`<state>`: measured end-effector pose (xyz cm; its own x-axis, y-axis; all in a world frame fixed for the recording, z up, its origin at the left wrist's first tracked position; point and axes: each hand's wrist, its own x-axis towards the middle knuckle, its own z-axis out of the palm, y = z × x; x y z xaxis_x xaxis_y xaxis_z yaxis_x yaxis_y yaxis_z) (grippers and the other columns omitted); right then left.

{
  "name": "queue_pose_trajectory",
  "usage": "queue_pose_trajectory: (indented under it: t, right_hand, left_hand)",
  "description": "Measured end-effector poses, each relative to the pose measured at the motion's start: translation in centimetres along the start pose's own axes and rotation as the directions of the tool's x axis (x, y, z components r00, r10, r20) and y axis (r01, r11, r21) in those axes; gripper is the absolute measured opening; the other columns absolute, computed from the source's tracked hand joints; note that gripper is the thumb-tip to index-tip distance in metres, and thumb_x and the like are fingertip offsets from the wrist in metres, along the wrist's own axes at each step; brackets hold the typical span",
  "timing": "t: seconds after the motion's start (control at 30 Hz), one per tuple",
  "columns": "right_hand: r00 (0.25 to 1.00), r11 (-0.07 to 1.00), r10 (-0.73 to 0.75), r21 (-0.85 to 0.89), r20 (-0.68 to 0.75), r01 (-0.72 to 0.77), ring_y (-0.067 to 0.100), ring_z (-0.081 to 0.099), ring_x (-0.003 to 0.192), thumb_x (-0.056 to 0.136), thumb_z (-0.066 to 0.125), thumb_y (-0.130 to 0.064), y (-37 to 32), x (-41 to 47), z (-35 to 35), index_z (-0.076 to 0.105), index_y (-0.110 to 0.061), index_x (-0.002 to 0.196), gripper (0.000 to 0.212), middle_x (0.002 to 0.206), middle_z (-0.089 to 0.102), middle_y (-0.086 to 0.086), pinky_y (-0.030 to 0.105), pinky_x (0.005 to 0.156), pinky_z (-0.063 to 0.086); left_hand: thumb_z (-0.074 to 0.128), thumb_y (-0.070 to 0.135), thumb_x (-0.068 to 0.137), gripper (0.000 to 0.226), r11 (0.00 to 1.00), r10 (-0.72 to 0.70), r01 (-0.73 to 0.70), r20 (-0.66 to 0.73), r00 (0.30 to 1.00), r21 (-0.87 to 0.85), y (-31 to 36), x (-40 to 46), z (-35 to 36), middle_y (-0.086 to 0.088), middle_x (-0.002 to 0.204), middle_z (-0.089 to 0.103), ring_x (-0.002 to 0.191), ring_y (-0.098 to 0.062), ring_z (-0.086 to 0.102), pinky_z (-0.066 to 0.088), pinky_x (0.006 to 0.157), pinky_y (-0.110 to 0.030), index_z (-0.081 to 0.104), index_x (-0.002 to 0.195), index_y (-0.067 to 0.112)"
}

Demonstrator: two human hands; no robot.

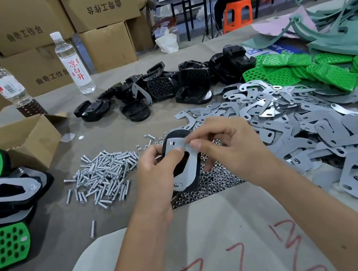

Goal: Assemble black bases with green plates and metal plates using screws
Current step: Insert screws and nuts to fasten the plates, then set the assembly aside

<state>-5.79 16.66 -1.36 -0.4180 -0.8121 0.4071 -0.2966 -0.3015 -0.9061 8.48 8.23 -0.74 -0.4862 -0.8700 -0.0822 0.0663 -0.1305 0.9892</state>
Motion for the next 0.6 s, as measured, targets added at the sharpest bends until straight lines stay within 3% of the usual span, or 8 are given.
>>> queue_pose_trajectory:
  t: [0.07, 0.13, 0.2, 0.33, 0.5, 0.6]
  right_hand:
    - [0.999, 1.0, 0.014, -0.009, -0.033, -0.014, 0.022, 0.061, 0.059, 0.087, 0.081, -0.005, 0.1, -0.1, 0.3, 0.08, -0.01, 0.087, 0.005, 0.077, 0.064, 0.014, 0.035, 0.047, 0.058]
    - [0.993, 0.998, 0.028, -0.05, -0.119, -0.034, 0.028, 0.059, 0.049, 0.08, 0.089, -0.011, 0.3, -0.2, 0.7, 0.072, -0.009, 0.074, 0.018, 0.068, 0.061, 0.019, 0.026, 0.042, 0.051]
    - [0.987, 0.997, 0.031, -0.066, -0.156, -0.042, 0.034, 0.058, 0.046, 0.079, 0.09, -0.015, 0.4, -0.2, 0.8, 0.066, -0.01, 0.074, 0.025, 0.063, 0.058, 0.017, 0.026, 0.04, 0.048]
    - [0.999, 1.0, 0.009, -0.008, -0.041, -0.01, 0.02, 0.061, 0.054, 0.093, 0.075, -0.005, 0.2, -0.3, 0.9, 0.075, -0.008, 0.096, 0.005, 0.069, 0.056, 0.001, 0.039, 0.047, 0.059]
    - [0.992, 0.998, 0.035, -0.044, -0.12, -0.04, 0.026, 0.059, 0.048, 0.088, 0.082, -0.011, 0.4, -0.4, 1.2, 0.066, -0.009, 0.083, 0.017, 0.063, 0.056, 0.01, 0.053, 0.044, 0.056]
    - [0.998, 1.0, 0.02, -0.006, -0.057, -0.021, 0.022, 0.061, 0.053, 0.095, 0.072, -0.005, 0.1, -0.4, 1.1, 0.074, -0.009, 0.098, 0.006, 0.066, 0.055, 0.007, 0.048, 0.047, 0.059]
  left_hand:
    - [0.073, 0.013, 0.089, 0.017, 1.0, 0.006, -0.006, 0.007, 1.0, 0.0, 0.0, -0.1, 0.1, -0.01, 0.081, 0.067, 0.07, -0.023, 0.061, 0.046, 0.063, -0.037, 0.064, 0.099, 0.003]
    - [0.078, 0.019, 0.075, 0.034, 1.0, 0.007, -0.006, 0.027, 1.0, -0.006, 0.2, -0.3, 0.4, -0.011, 0.08, 0.065, 0.069, -0.023, 0.06, 0.046, 0.062, -0.036, 0.061, 0.097, 0.0]
    - [0.076, 0.021, 0.071, 0.045, 1.0, 0.008, -0.007, 0.033, 0.999, -0.027, 0.3, -0.5, 0.6, -0.014, 0.082, 0.064, 0.072, -0.025, 0.059, 0.045, 0.066, -0.04, 0.057, 0.1, -0.007]
    - [0.07, 0.011, 0.09, 0.029, 0.998, -0.003, 0.003, -0.009, 1.0, -0.058, 0.1, 0.0, 0.2, -0.016, 0.082, 0.065, 0.071, -0.028, 0.06, 0.046, 0.063, -0.039, 0.057, 0.106, -0.009]
    - [0.076, 0.024, 0.071, 0.029, 1.0, -0.007, 0.008, 0.023, 1.0, -0.022, 0.4, -0.4, 0.4, -0.012, 0.077, 0.064, 0.066, -0.025, 0.059, 0.045, 0.059, -0.036, 0.06, 0.089, 0.007]
    - [0.072, 0.012, 0.089, 0.017, 0.999, -0.016, 0.016, -0.002, 1.0, -0.049, 0.3, -0.1, 0.1, -0.014, 0.079, 0.065, 0.068, -0.028, 0.06, 0.046, 0.061, -0.038, 0.061, 0.096, 0.001]
